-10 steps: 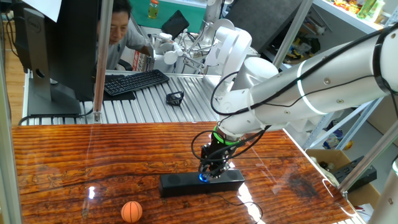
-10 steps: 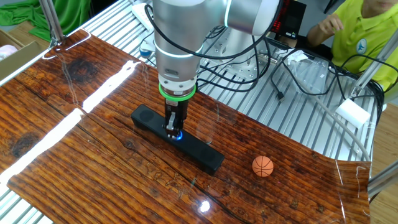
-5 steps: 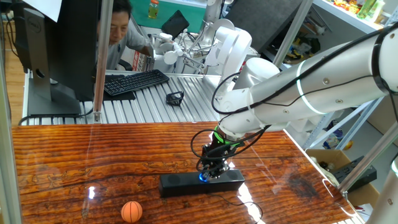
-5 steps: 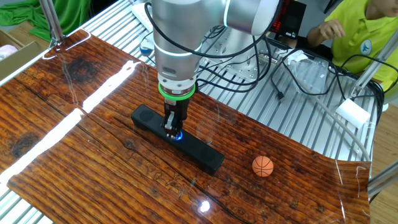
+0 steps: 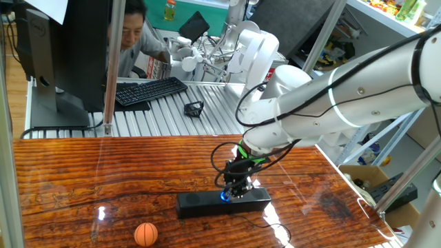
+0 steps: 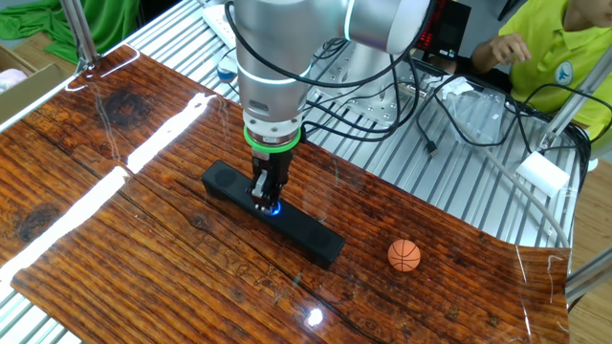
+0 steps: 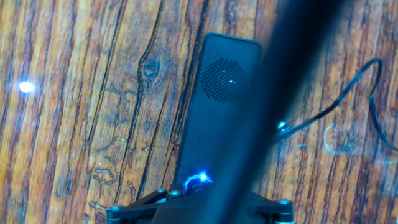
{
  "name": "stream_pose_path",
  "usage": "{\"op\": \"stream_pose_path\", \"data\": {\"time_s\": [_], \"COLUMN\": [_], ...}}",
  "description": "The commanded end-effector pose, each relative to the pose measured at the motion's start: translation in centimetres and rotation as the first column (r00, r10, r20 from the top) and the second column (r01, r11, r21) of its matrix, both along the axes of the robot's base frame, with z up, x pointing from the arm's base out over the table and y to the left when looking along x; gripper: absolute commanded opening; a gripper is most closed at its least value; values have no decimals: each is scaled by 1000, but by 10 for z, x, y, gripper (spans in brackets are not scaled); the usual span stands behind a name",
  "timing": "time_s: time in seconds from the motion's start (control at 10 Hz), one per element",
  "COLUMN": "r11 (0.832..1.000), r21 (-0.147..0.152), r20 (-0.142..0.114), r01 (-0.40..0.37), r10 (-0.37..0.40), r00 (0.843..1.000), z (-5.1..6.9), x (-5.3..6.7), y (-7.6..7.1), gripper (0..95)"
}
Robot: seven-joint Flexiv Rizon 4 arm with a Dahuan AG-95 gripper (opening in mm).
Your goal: Turn the knob to increase the volume of the speaker
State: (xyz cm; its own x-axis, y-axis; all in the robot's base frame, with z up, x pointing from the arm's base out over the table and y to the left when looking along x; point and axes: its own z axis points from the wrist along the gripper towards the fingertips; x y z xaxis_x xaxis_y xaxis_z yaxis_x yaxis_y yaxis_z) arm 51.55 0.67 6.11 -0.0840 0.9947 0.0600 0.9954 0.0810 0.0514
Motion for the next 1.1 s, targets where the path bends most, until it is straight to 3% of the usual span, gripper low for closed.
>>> {"op": "stream_pose_path", "data": {"time_s": [0.1, 1.1], "r11": [1000, 994], "r21": [1, 18], "r20": [6, 11], "r01": [20, 111], "r10": [-20, -111], "r00": [1000, 994], "z": [-2, -2], "x": [1, 1], "y": [0, 0], "gripper": [0, 0]}}
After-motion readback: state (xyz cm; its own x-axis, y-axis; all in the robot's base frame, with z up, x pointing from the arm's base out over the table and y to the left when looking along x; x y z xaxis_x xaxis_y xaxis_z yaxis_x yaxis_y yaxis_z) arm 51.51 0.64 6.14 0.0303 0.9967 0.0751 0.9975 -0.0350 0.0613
